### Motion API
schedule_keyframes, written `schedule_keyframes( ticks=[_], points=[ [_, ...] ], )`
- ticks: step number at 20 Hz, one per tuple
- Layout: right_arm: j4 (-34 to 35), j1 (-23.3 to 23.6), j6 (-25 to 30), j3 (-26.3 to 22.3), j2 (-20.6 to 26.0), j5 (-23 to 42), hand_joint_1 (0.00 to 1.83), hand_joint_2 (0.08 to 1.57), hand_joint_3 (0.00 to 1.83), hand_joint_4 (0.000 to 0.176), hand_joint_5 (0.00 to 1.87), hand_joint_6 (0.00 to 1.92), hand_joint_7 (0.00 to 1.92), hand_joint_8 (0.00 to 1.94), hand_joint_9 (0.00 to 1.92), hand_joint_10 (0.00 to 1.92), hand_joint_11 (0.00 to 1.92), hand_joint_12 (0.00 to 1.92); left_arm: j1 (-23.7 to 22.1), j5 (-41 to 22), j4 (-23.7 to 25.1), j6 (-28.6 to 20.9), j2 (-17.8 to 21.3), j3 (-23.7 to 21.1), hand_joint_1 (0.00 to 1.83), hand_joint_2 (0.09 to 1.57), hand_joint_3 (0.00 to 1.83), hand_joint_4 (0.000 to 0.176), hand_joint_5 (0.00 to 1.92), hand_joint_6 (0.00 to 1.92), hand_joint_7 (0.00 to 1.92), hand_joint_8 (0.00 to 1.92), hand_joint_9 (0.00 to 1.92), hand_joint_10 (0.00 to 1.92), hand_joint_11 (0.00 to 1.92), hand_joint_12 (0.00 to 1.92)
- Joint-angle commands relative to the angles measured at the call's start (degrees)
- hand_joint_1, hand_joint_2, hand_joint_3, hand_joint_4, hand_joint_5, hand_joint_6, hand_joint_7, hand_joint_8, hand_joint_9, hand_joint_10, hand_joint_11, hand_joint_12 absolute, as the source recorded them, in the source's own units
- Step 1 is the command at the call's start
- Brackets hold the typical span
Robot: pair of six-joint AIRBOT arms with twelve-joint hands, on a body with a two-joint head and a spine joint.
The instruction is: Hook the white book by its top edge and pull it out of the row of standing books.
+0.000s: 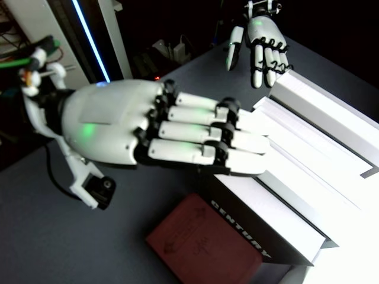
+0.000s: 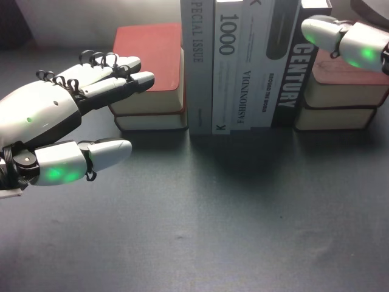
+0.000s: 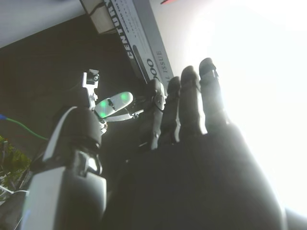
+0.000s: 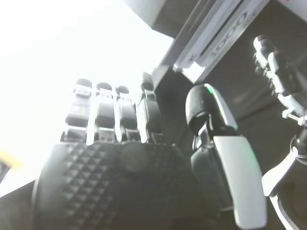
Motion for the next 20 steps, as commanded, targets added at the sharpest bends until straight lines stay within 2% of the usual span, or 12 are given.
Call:
schedule_keyframes(
  ticks=[1,4,5,8,9,10,12,13,15,16,18,20],
  points=[
    [0.32,1.20,-0.06,0.35,0.18,6.79,0.29,1.41,0.00,0.000,0.30,0.06,0.00,0.00,0.00,0.00,0.00,0.00,-0.29,-6.82,-1.42,-0.40,-0.10,0.13,0.30,1.40,0.00,0.000,0.14,0.00,0.00,0.00,0.00,0.00,0.00,0.00],
    [0.29,1.18,-0.06,-0.81,0.17,6.92,0.32,1.42,0.00,0.000,0.58,0.17,0.02,0.01,0.00,0.00,0.00,0.00,0.26,-7.39,-1.86,-0.59,-0.02,0.00,0.20,1.41,0.00,0.000,0.12,0.00,0.00,0.00,0.00,0.00,0.00,0.00],
    [-0.09,0.88,-0.06,-1.56,0.30,7.42,0.32,1.43,0.00,0.000,0.60,0.32,0.06,0.00,0.00,0.00,0.00,0.00,0.56,-7.64,-2.17,-0.60,0.08,-0.07,0.18,1.42,0.01,0.000,0.12,0.00,0.00,0.00,0.00,0.00,0.00,0.00],
    [-1.47,-2.89,0.32,-5.38,2.87,11.41,0.29,1.43,0.00,0.000,0.45,0.88,0.09,0.00,0.00,0.00,0.00,0.00,1.41,-8.44,-3.13,-0.57,0.66,-0.51,0.12,1.43,0.01,0.000,0.09,0.00,0.00,0.00,0.00,0.00,0.00,0.00],
    [-2.08,-4.25,1.11,-6.29,3.69,12.66,0.24,1.43,0.00,0.000,0.44,0.93,0.10,0.00,0.00,0.00,0.00,0.00,1.51,-8.52,-3.31,-0.55,0.72,-0.57,0.12,1.44,0.01,0.000,0.07,0.00,0.00,0.00,0.00,0.00,0.00,0.00],
    [-3.99,-7.83,4.92,-7.90,5.34,16.06,0.23,1.42,0.00,0.000,0.43,0.94,0.09,0.00,0.00,0.00,0.00,0.00,1.87,-8.82,-3.90,-0.47,0.84,-0.67,0.08,1.45,0.01,0.000,0.06,0.00,0.00,0.00,0.00,0.00,0.00,0.00],
    [-5.37,-10.80,7.96,-8.99,6.40,18.49,0.20,1.42,0.00,0.000,0.46,0.66,0.08,0.00,0.00,0.00,0.00,0.00,2.35,-9.30,-4.51,-0.35,1.10,-0.87,0.04,1.46,0.01,0.000,0.06,0.01,0.00,0.00,0.00,0.00,0.00,0.00],
    [-7.15,-14.19,10.44,-10.58,7.63,20.66,0.18,1.43,0.00,0.000,0.48,0.55,0.06,0.00,0.00,0.00,0.00,0.00,2.85,-9.89,-5.11,-0.12,1.42,-1.17,0.01,1.47,0.01,0.000,0.04,0.00,0.00,0.00,0.00,0.00,0.00,0.00],
    [-8.39,-18.93,11.87,-13.16,9.17,23.26,0.22,1.44,0.00,0.000,0.50,0.53,0.09,0.01,0.00,0.00,0.00,0.00,3.32,-10.51,-5.81,0.14,1.62,-1.38,0.00,1.47,0.01,0.000,0.01,0.00,0.00,0.00,0.00,0.00,0.00,0.00],
    [-8.83,-21.44,13.25,-13.92,9.45,24.28,0.15,1.44,0.00,0.000,0.49,0.53,0.09,0.01,0.00,0.00,0.00,0.00,3.49,-10.68,-6.10,0.18,1.64,-1.41,0.00,1.47,0.01,0.000,0.01,0.00,0.00,0.00,0.00,0.00,0.00,0.00],
    [-9.41,-26.56,17.89,-14.10,9.26,25.73,0.05,1.43,0.00,0.000,0.52,0.33,0.14,0.00,0.00,0.00,0.00,0.00,3.65,-10.94,-6.48,0.24,1.62,-1.42,0.06,1.47,0.00,0.000,0.01,0.00,0.00,0.00,0.00,0.00,0.00,0.00],
    [-10.01,-30.50,21.44,-14.17,8.72,26.34,0.15,1.43,0.00,0.000,0.56,0.22,0.15,0.00,0.02,0.01,0.03,0.02,3.65,-11.10,-6.60,0.33,1.60,-1.47,0.11,1.47,0.00,0.000,0.02,0.01,0.00,0.00,0.00,0.00,0.00,0.00]
  ],
)
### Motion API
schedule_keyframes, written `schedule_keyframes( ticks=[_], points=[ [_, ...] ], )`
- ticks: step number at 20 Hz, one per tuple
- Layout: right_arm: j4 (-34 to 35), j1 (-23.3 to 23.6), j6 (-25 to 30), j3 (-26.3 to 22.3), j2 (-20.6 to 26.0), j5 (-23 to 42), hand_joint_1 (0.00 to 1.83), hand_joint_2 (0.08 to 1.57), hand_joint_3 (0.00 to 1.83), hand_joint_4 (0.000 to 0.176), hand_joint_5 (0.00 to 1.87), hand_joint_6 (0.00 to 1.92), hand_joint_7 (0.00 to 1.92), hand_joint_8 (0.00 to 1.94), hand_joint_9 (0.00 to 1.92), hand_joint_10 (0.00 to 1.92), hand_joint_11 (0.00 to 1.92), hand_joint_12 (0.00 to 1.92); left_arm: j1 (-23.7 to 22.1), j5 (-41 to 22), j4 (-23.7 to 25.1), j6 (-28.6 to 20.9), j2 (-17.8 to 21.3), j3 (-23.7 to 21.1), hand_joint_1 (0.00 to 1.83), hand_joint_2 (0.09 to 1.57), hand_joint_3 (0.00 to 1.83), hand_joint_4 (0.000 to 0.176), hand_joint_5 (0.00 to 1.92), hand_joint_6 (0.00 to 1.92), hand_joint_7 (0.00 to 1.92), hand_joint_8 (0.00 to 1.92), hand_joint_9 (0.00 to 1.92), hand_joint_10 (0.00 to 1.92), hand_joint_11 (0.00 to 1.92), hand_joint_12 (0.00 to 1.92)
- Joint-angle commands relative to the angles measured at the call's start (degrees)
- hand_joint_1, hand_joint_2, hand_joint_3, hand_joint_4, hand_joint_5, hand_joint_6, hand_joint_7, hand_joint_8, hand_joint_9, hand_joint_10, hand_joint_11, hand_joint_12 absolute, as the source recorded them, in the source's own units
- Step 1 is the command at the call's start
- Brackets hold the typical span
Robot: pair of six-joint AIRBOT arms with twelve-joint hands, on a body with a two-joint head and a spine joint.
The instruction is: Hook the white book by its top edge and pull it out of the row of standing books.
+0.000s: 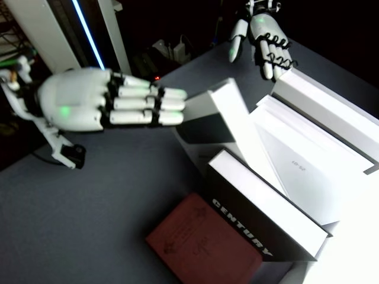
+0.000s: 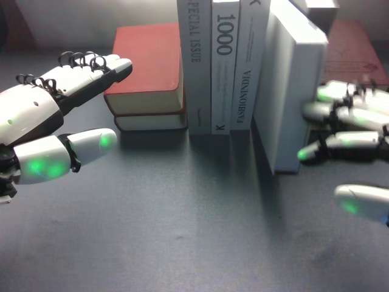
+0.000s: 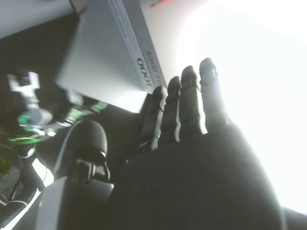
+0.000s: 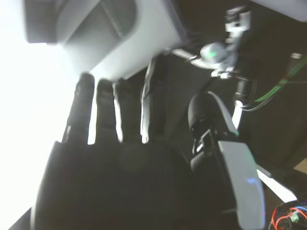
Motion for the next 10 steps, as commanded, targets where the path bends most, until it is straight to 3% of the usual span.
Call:
schedule_keyframes(
  ticks=[1,3,4,5,8,10],
  points=[
    [0.92,-0.19,1.28,-0.15,-0.24,7.82,0.19,1.42,0.00,0.000,0.61,0.17,0.17,0.03,0.07,0.01,0.01,0.31,-0.30,-7.28,-1.35,0.00,0.39,-0.15,0.09,1.47,0.00,0.000,0.02,0.01,0.00,0.00,0.00,0.00,0.00,0.00],
    [0.81,-3.13,3.71,-0.07,-1.22,7.78,0.33,1.40,0.00,0.000,0.66,0.18,0.29,0.04,0.27,0.10,0.00,1.23,-0.30,-7.04,-1.41,0.00,0.36,-0.16,0.05,1.47,0.00,0.000,0.03,0.00,0.00,0.00,0.00,0.00,0.00,0.00],
    [0.83,-3.71,4.49,0.11,-1.49,7.79,0.30,1.42,0.00,0.000,0.63,0.18,0.35,0.05,0.36,0.16,0.00,1.56,-0.30,-7.03,-1.47,0.00,0.36,-0.17,0.05,1.47,0.00,0.000,0.03,0.01,0.00,0.00,0.00,0.00,0.00,0.00],
    [0.95,-4.15,5.38,0.33,-1.74,7.80,0.32,1.42,0.00,0.000,0.60,0.23,0.40,0.03,0.36,0.25,0.00,1.67,-0.31,-7.10,-1.56,0.00,0.33,-0.18,0.03,1.47,0.00,0.000,0.03,0.00,0.00,0.00,0.00,0.00,0.00,0.00],
    [2.16,-5.38,6.16,0.35,-1.96,8.11,0.36,1.46,0.00,0.000,0.49,0.40,0.49,0.01,0.37,0.66,0.10,1.72,-0.18,-7.28,-1.70,0.05,0.32,-0.17,0.03,1.47,0.00,0.000,0.04,0.01,0.00,0.00,0.00,0.00,0.00,0.00],
    [3.57,-5.97,5.47,-0.58,-0.39,10.80,0.28,1.46,0.00,0.000,0.45,0.47,0.49,0.00,0.23,0.73,0.00,1.70,0.13,-7.58,-1.82,0.05,0.45,-0.27,0.05,1.47,0.00,0.000,0.03,0.00,0.00,0.00,0.00,0.00,0.00,0.00]
  ],
)
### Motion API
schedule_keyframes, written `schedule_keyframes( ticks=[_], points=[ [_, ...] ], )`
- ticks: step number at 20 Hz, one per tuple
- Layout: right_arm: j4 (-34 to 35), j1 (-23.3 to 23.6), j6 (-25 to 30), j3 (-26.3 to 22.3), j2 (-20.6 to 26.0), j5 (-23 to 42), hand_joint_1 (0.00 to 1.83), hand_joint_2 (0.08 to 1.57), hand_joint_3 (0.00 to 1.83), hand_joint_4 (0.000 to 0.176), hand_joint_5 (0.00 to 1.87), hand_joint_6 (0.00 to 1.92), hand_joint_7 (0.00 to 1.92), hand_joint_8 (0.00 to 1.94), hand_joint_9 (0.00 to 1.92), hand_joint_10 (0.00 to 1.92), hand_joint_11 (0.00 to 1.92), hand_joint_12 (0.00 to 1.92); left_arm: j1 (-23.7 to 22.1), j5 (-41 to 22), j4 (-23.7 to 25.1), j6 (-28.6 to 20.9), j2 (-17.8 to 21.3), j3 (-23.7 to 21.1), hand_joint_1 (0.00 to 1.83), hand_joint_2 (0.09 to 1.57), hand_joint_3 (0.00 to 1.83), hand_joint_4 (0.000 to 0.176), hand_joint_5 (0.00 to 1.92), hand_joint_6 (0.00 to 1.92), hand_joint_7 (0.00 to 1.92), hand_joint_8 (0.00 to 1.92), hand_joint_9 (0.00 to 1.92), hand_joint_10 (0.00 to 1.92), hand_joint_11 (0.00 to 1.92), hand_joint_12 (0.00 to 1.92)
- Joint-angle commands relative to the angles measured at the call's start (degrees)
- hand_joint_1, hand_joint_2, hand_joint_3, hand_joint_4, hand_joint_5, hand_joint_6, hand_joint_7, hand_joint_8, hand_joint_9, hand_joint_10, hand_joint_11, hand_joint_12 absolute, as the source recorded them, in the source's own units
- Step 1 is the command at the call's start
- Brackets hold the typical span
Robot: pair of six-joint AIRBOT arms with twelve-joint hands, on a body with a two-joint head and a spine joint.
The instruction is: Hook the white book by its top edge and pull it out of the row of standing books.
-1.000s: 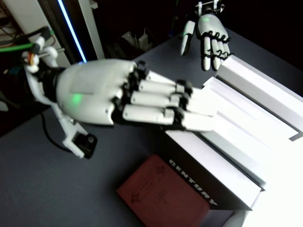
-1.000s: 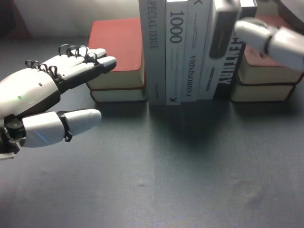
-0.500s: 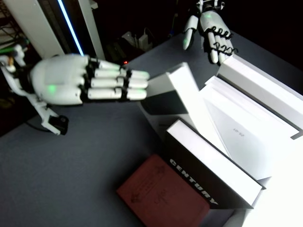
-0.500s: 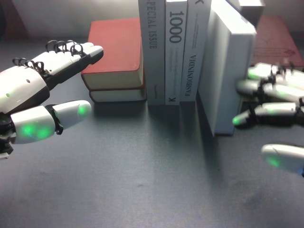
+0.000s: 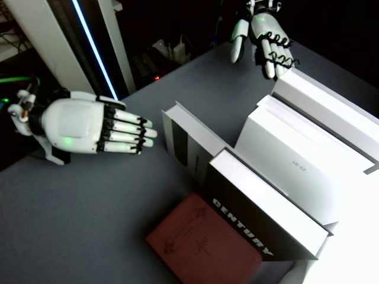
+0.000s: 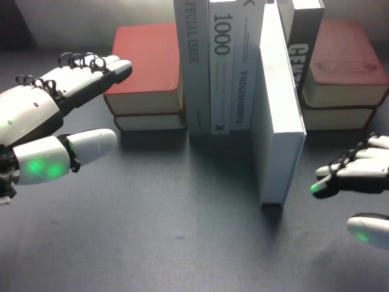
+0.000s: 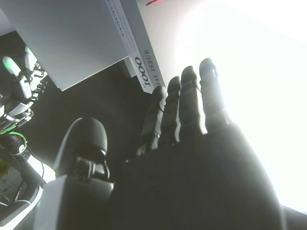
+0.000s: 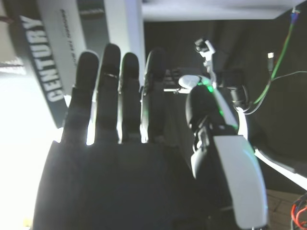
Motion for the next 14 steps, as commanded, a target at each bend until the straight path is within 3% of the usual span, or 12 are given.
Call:
schedule_keyframes(
  ticks=[1,4,7,9,10,11,13,14],
  points=[
    [1.18,0.30,-1.09,-0.73,1.14,10.21,0.24,1.44,0.00,0.000,0.44,0.47,0.49,0.00,0.19,0.70,0.00,1.59,-0.05,-7.56,-1.36,-0.04,0.51,-0.11,0.05,1.47,0.00,0.000,0.03,0.00,0.00,0.00,0.00,0.00,0.00,0.00],
    [6.27,-1.95,-7.24,-3.21,5.14,16.86,0.31,1.45,0.00,0.000,0.30,0.48,0.37,0.00,0.04,0.65,0.00,1.34,1.14,-8.83,-2.65,0.54,0.95,-0.63,0.03,1.48,0.00,0.000,0.02,0.01,0.00,0.00,0.00,0.00,0.00,0.00],
    [11.95,-7.21,-8.23,-3.32,6.60,23.68,0.20,1.49,0.01,0.000,0.09,0.39,0.14,0.00,0.00,0.31,0.00,1.16,1.50,-9.14,-3.26,0.74,0.92,-0.71,0.21,1.42,0.00,0.000,0.02,0.01,0.00,0.00,0.00,0.00,0.00,0.00],
    [14.19,-8.31,-8.62,-3.42,7.17,26.20,0.12,1.50,0.01,0.000,0.02,0.25,0.02,0.00,0.00,0.03,0.00,0.63,1.50,-9.85,-3.77,1.06,0.97,-0.90,0.34,1.37,0.00,0.000,0.00,0.00,0.00,0.00,0.00,0.00,0.00,0.00],
    [15.29,-8.35,-9.05,-3.39,7.33,27.21,0.11,1.51,0.00,0.000,0.05,0.07,0.00,0.00,0.00,0.00,0.00,0.30,1.97,-10.98,-4.58,1.31,1.03,-1.07,0.35,1.37,0.00,0.000,0.00,0.00,0.00,0.00,0.00,0.00,0.00,0.00],
    [15.89,-8.35,-9.48,-3.36,7.43,27.89,0.07,1.52,0.01,0.000,0.04,0.03,0.00,0.00,0.00,0.00,0.00,0.06,2.42,-12.00,-5.25,1.47,1.10,-1.21,0.34,1.38,0.00,0.000,0.00,0.00,0.00,0.00,0.00,0.00,0.00,0.00],
    [17.46,-8.34,-10.03,-3.23,7.81,30.49,0.06,1.52,0.00,0.000,0.00,0.00,0.00,0.00,0.00,0.00,0.00,0.00,3.09,-15.05,-7.48,2.02,1.11,-1.53,0.26,1.40,0.00,0.011,0.00,0.00,0.00,0.00,0.00,0.00,0.00,0.00],
    [17.94,-8.34,-10.05,-3.16,7.97,31.30,0.10,1.51,0.00,0.000,0.00,0.00,0.00,0.00,0.00,0.00,0.00,0.00,3.10,-16.06,-8.11,2.12,1.03,-1.52,0.33,1.40,0.00,0.021,0.00,0.00,0.00,0.00,0.00,0.00,0.00,0.00]
  ],
)
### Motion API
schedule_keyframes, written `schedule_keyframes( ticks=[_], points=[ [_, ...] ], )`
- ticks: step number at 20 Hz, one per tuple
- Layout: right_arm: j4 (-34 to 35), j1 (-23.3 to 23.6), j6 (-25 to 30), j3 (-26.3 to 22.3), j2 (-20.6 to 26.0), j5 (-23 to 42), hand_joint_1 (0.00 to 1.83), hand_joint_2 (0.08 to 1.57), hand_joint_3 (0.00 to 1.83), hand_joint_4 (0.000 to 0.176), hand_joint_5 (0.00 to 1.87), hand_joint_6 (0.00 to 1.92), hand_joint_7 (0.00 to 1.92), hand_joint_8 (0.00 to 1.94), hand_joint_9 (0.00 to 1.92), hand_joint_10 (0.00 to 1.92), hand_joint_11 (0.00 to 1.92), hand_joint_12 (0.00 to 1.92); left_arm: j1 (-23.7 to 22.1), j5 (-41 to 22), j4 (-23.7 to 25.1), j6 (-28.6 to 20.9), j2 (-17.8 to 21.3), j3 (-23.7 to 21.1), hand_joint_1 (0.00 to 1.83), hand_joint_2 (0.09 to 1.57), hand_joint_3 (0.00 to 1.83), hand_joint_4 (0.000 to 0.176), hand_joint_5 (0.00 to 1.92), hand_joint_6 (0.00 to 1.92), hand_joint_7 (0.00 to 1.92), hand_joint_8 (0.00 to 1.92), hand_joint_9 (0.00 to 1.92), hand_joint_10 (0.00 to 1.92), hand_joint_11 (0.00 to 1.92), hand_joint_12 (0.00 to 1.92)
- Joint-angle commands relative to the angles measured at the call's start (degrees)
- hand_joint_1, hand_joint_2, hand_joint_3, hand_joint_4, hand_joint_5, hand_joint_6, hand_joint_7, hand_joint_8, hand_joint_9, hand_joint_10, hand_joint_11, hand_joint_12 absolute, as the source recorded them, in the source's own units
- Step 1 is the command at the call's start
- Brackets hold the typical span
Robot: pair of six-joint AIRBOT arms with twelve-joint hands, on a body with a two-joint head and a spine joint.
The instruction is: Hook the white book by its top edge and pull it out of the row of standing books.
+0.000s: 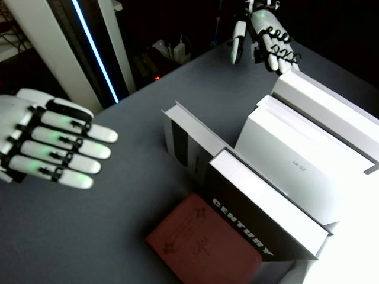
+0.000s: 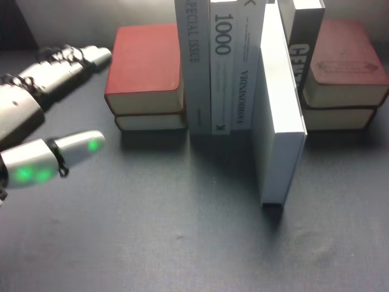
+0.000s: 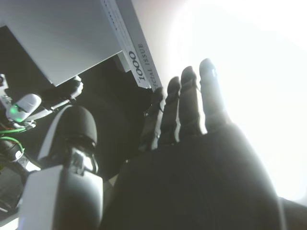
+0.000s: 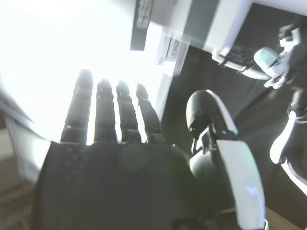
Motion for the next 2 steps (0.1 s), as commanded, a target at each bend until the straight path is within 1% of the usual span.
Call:
schedule_keyframes(
  ticks=[1,2],
  points=[
    [1.28,0.38,0.05,0.34,0.61,9.37,0.17,1.51,0.00,0.005,0.00,0.00,0.00,0.00,0.00,0.00,0.00,0.00,-0.35,-9.83,-1.36,-0.03,0.32,0.06,0.42,1.41,0.00,0.031,0.00,0.00,0.00,0.00,0.00,0.00,0.00,0.00],
    [1.42,0.46,0.05,0.54,0.76,10.24,0.18,1.51,0.00,0.008,0.00,0.00,0.00,0.00,0.00,0.00,0.00,0.00,-0.27,-10.64,-1.75,0.09,0.30,0.02,0.44,1.43,0.00,0.025,0.00,0.00,0.00,0.00,0.00,0.00,0.00,0.00]
  ],
)
